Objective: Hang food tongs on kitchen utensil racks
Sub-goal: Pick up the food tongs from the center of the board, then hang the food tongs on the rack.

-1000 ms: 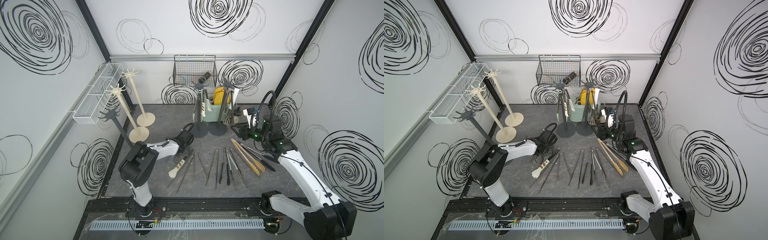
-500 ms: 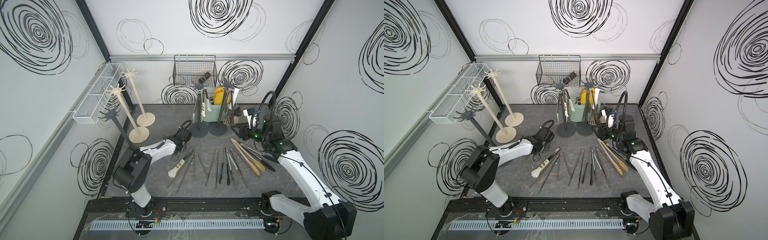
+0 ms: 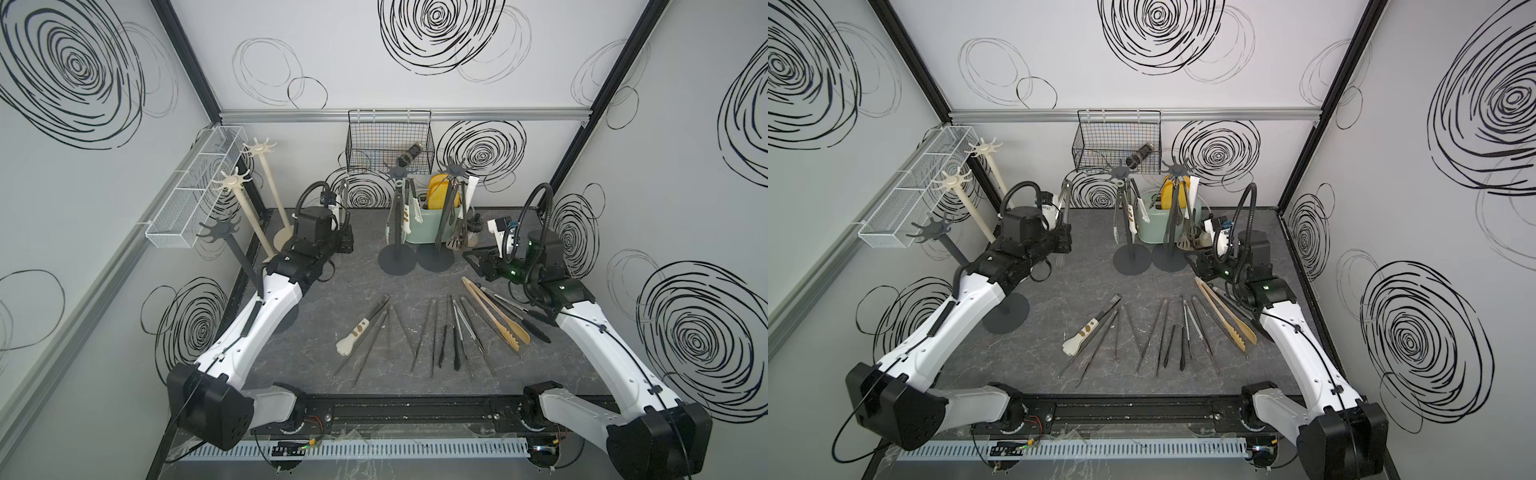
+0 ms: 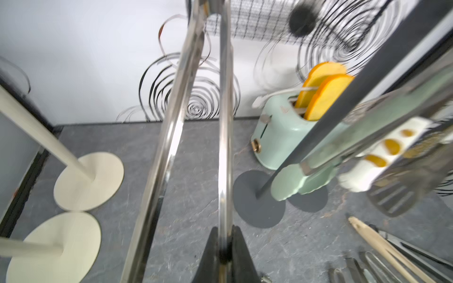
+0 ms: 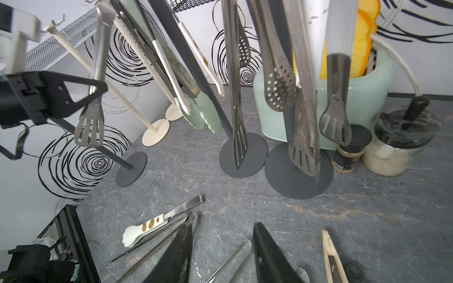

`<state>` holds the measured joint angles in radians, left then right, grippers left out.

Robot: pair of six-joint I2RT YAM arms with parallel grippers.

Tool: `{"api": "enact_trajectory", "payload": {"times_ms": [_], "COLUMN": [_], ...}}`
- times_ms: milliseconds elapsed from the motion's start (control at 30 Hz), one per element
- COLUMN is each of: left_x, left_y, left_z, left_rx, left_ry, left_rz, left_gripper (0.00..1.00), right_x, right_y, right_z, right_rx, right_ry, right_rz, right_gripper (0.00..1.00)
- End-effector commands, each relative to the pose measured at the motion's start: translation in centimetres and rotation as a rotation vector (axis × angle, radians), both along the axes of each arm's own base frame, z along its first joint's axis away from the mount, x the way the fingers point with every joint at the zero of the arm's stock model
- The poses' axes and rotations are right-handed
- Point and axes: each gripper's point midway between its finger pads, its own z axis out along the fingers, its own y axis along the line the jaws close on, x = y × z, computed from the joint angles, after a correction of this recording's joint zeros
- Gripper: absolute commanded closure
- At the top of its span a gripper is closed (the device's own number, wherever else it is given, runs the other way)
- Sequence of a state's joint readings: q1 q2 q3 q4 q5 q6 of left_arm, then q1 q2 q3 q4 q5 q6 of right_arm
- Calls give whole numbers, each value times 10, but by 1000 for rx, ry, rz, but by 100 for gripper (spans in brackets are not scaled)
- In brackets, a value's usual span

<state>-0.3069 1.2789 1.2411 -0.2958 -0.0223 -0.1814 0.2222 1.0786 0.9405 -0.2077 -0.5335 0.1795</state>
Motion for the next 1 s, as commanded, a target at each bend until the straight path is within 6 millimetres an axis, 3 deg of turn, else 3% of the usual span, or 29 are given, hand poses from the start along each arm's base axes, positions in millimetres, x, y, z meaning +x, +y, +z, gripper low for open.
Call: {"api": "enact_trajectory", "payload": {"times_ms": [0, 167, 567, 967], "left_x": [-13, -22, -5, 3], "left_y": [-31, -54, -86, -87], "left_z": [60, 81, 75, 66], "left_rx": [-25, -76, -99, -58], "left_ry": [-205, -294, -296, -288], "left_rz": [-219, -357, -440, -416], "left_gripper": [100, 100, 100, 100], "right_x": [-3, -1, 0, 2], "right_y": [1, 1, -1, -3], "right_z": [8, 7, 5, 2], "right_rx": [18, 20, 11, 7], "right_ry": [-30, -24, -18, -9], "right_rz": [12, 12, 6, 0], "right_gripper": [57, 57, 57, 57]}}
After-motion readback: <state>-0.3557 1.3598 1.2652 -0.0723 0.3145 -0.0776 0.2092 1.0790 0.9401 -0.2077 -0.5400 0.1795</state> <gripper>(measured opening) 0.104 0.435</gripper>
